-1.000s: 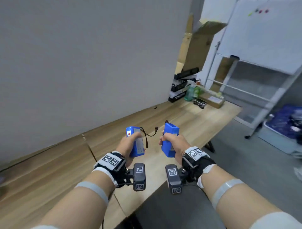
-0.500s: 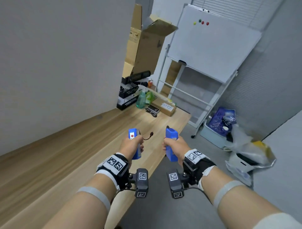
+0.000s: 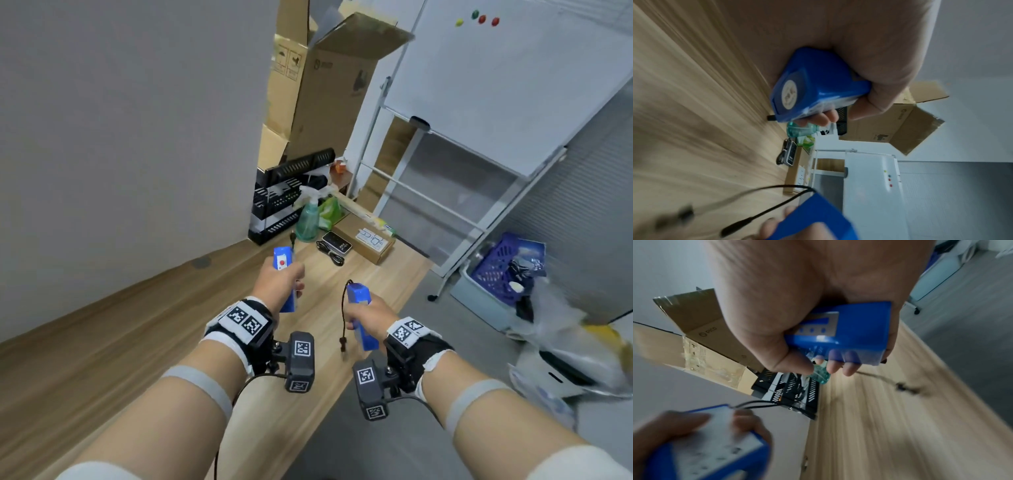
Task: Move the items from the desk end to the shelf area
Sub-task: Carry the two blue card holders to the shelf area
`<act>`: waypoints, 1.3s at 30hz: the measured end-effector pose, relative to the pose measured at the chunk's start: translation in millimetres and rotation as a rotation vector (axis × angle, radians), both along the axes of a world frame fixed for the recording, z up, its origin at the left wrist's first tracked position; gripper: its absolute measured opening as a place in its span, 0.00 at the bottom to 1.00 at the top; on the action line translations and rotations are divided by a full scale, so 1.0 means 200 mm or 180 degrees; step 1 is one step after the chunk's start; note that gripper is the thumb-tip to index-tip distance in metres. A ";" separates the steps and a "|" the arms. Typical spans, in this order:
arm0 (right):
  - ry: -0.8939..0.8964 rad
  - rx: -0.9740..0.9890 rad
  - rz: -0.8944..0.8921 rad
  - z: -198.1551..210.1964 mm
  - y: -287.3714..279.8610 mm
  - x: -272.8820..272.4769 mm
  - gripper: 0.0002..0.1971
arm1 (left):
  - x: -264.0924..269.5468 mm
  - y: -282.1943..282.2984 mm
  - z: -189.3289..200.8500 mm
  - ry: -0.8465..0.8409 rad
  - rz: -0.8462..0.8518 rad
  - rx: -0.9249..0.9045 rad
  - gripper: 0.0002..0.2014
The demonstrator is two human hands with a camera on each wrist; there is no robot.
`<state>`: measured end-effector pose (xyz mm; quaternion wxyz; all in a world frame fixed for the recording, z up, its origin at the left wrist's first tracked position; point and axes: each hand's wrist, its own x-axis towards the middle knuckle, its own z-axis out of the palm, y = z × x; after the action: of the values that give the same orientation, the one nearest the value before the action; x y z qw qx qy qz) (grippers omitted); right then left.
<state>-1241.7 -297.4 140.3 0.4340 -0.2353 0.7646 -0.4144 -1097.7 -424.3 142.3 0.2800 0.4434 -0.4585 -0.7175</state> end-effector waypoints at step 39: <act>-0.1156 0.0869 0.1094 -0.60 -1.38 -0.91 0.18 | -0.74 -0.62 -0.71 -0.2204 0.1663 0.0974 0.34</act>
<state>-1424.1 -574.1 20.2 0.6554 -0.2228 0.6719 -0.2633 -1245.5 -548.3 1.1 0.2131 0.7940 -0.2866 -0.4919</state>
